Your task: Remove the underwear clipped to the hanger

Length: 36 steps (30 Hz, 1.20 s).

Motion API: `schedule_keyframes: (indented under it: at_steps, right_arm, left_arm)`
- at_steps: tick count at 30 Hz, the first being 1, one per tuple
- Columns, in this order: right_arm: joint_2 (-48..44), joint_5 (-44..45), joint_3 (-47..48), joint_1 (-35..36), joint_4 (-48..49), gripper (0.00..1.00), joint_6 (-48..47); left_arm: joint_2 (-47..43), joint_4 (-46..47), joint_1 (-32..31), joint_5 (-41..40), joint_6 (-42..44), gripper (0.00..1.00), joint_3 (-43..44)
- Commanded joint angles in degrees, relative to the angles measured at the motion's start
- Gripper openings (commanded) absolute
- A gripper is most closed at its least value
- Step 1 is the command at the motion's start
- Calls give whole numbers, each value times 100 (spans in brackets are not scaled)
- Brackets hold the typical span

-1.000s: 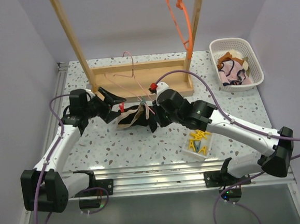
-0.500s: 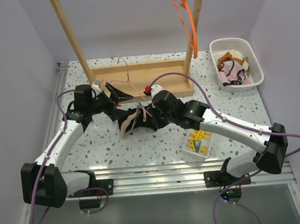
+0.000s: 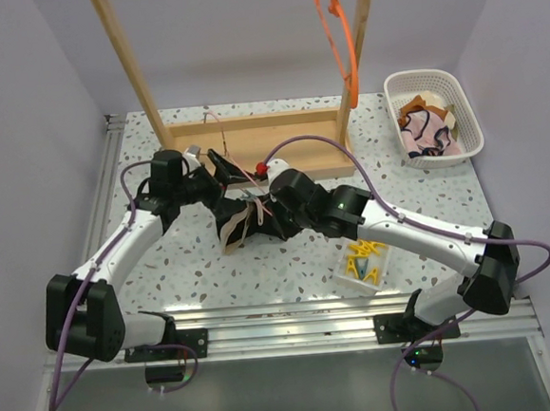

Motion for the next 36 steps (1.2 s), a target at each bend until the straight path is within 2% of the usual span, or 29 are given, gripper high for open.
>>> schedule_keyframes:
  at_steps: [1, 5, 8, 10, 11, 13, 15, 17, 19, 20, 27, 29, 34, 36]
  right_arm:
    - [40, 321, 359, 104, 116, 0, -122]
    - [58, 488, 412, 122, 90, 0, -78]
    - [58, 559, 447, 131, 89, 0, -69]
    - [67, 603, 465, 122, 89, 0, -52]
    - [67, 620, 465, 122, 107, 0, -60]
    - [84, 655, 482, 131, 98, 0, -60]
    - [93, 647, 482, 122, 81, 0, -43]
    - [102, 664, 474, 122, 72, 0, -43]
    - [93, 743, 474, 122, 55, 0, -34]
    - [102, 778, 474, 122, 37, 0, -17]
    - [251, 1507, 597, 104, -393, 0, 273]
    - [286, 1727, 667, 69, -543, 0, 430]
    - [138, 1552, 746, 25, -395, 0, 397]
    - [76, 1491, 973, 25, -394, 0, 318]
  left_arm:
    - [152, 247, -103, 104, -57, 100, 217]
    - [179, 238, -103, 112, 22, 91, 200]
    - [127, 352, -103, 147, -13, 71, 95]
    - [83, 519, -103, 174, -66, 53, 24]
    - [65, 563, -103, 165, -109, 38, -11]
    - [47, 651, -103, 183, -127, 34, -46]
    - [39, 660, -103, 209, -136, 23, -29]
    - [56, 669, -103, 227, -136, 17, -20]
    - [65, 695, -103, 270, -110, 8, -2]
    - [65, 669, -103, 288, -101, 0, 15]
    - [-163, 423, -94, 166, 92, 0, -11]
    - [-260, 100, -86, 87, 311, 0, 59]
    - [-383, -928, -15, -581, 1145, 0, 209]
    - [-383, -975, 20, -704, 1270, 0, 156]
